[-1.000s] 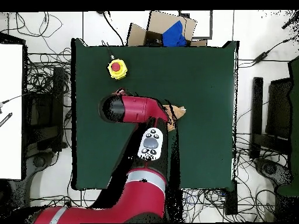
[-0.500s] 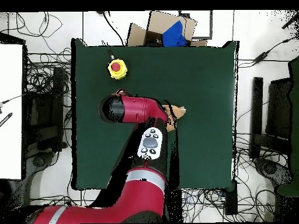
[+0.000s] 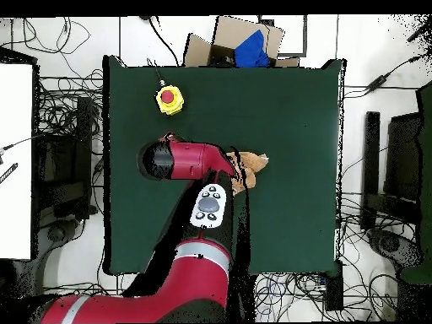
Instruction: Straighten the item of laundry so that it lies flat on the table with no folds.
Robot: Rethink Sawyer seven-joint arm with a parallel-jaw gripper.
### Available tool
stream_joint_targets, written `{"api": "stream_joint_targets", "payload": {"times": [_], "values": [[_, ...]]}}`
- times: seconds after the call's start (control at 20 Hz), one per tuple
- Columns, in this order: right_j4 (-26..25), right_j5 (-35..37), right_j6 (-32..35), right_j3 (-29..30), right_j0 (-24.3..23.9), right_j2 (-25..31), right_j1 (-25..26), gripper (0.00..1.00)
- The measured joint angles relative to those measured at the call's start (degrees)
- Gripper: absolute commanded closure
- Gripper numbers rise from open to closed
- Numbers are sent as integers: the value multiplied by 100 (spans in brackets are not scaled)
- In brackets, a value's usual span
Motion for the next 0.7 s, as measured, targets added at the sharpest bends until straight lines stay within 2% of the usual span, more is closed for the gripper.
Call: {"api": "stream_joint_targets", "payload": {"times": [0.7], "values": [[1,0,0,19,132,-160,124,0]]}}
